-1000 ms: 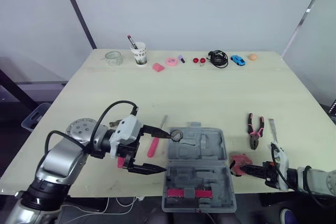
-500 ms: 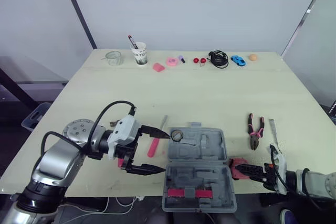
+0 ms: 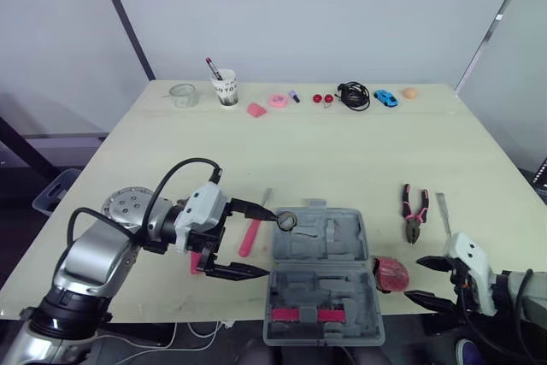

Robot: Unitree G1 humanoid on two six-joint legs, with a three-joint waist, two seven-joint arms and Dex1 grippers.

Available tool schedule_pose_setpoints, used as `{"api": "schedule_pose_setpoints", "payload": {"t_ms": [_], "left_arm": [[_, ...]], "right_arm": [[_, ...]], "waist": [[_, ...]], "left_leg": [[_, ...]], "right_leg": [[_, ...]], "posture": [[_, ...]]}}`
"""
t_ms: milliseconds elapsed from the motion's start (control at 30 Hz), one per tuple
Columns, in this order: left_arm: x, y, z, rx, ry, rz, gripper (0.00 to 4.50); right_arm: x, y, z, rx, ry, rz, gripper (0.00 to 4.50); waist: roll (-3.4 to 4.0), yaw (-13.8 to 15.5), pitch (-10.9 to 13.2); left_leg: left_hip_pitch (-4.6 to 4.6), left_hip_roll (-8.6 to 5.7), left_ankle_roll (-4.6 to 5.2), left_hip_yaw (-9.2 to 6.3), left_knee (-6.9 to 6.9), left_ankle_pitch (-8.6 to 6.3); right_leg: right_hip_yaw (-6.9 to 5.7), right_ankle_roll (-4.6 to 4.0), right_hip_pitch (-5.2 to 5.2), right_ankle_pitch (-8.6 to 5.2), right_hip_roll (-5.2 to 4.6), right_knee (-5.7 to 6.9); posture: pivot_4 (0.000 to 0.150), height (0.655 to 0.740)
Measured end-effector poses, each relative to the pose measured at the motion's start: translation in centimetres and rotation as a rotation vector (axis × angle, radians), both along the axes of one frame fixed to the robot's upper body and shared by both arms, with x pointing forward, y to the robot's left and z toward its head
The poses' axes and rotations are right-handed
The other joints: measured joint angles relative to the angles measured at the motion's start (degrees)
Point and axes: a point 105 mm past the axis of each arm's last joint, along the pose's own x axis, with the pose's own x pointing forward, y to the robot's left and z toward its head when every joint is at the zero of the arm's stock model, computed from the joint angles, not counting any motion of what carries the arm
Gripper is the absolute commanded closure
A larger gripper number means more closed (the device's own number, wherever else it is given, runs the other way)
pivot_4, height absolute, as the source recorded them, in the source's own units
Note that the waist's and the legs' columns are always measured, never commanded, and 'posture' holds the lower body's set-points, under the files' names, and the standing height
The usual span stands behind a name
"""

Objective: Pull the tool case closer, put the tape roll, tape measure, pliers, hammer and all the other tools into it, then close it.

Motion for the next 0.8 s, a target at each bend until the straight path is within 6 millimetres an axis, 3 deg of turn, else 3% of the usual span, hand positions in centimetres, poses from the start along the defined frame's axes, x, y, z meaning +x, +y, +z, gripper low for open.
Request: {"api": "schedule_pose_setpoints", "payload": {"t_ms": [167,367,800], "left_arm": [[-0.2,0.2,-0.1,0.009,0.003,0.001,0.0],[-0.6,0.5,-0.1,0.003,0.019,0.003,0.0],[-1.4,1.7,0.4,-0.019,0.022,0.021,0.0]], "right_arm": [[1.4,0.8,-0.6,-0.107,-0.088,0.16,0.05],[2.5,1.8,-1.0,-0.132,-0.124,0.234,0.05],[2.8,2.8,-1.6,-0.197,-0.139,0.33,0.05]], "waist": [[0.0,-0.1,0.0],[0.03,0.2,0.0],[0.03,0.0,0.0]], "left_leg": [[0.06,0.02,0.0,0.14,0.0,0.0],[0.04,0.03,0.0,0.16,0.0,0.0],[0.1,0.05,-0.01,0.28,0.0,0.01]], "right_leg": [[0.07,-0.08,0.0,0.05,0.0,0.01],[0.06,-0.24,0.0,0.13,0.0,0.02],[0.13,-0.24,-0.01,0.14,0.0,0.05]], "posture": [[0.15,0.74],[0.15,0.74],[0.15,0.74]]}}
